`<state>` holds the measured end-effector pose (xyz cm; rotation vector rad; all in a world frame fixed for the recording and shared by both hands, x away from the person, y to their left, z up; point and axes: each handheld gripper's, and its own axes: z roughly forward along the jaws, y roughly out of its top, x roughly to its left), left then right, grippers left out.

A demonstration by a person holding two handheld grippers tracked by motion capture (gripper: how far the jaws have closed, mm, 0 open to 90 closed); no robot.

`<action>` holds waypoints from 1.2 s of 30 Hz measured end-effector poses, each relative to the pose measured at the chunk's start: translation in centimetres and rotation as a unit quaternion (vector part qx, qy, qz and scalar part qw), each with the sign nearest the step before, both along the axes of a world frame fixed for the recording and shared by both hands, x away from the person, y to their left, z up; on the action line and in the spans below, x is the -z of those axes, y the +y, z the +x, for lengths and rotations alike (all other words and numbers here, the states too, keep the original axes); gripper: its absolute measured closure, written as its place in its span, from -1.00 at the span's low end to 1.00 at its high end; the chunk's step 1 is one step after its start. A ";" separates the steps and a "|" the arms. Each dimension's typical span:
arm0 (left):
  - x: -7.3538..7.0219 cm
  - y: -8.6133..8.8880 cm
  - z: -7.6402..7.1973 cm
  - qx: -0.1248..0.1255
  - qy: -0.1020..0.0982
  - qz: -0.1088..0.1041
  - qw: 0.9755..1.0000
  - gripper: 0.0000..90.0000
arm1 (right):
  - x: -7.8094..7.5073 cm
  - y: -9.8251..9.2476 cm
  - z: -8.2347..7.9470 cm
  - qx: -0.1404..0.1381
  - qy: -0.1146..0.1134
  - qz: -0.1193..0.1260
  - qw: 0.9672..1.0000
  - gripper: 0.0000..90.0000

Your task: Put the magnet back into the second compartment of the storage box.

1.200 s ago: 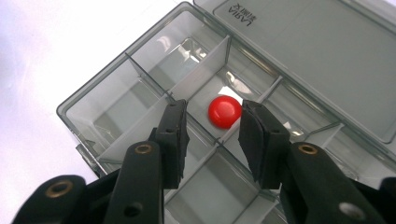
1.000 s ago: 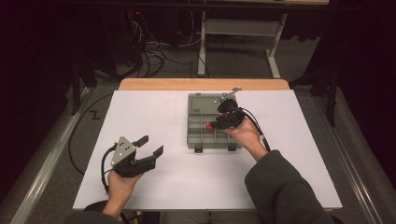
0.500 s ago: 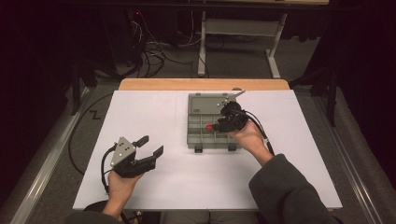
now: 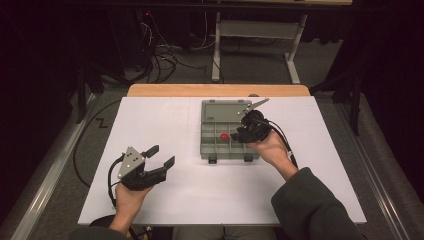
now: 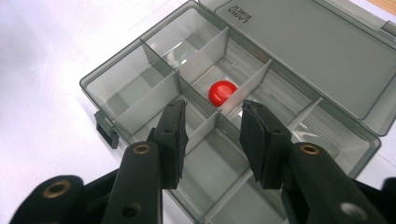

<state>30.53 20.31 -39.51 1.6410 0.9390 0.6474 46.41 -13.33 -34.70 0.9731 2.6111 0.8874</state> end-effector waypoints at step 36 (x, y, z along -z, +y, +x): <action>0.1 0.1 0.0 -0.005 0.002 0.000 1.000 -0.26 | -0.7 -4.9 -0.9 0.038 -0.019 0.030 0.999 0.41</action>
